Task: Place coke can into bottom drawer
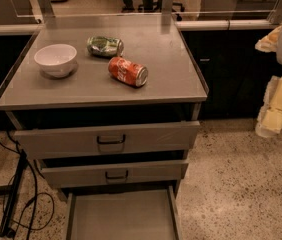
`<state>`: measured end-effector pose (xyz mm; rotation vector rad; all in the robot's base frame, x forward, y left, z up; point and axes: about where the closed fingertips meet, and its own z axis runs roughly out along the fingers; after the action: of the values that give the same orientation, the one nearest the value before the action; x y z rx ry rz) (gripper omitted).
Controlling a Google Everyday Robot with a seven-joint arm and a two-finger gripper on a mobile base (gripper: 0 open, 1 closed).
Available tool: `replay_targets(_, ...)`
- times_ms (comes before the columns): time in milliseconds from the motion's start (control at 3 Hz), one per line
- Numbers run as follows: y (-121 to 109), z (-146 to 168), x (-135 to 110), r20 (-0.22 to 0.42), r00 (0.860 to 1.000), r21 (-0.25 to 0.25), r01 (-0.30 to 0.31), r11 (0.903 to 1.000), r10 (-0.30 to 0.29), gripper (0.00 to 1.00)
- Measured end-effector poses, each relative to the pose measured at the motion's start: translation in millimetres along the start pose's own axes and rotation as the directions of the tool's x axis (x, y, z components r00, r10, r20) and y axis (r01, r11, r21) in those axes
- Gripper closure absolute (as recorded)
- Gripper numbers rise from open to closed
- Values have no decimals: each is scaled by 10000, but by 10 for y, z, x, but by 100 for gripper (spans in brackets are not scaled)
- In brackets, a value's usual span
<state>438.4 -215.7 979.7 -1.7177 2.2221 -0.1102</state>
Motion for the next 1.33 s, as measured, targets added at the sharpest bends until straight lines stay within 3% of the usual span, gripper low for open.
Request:
replay_targets(333, -4, -7, -10, -1, 10000, 51, 14, 10000, -14, 0)
replay_targets(667, -150, -10, -241, -135, 9970, 508, 768, 9958, -762, 0)
replay_targets(1000, -317, 49, -615, -518, 9694, 1124, 2442, 9632, -2398, 0)
replay_targets(1333, -691, 30, -549, 226, 9851, 1868, 1634, 9687, -1705, 0)
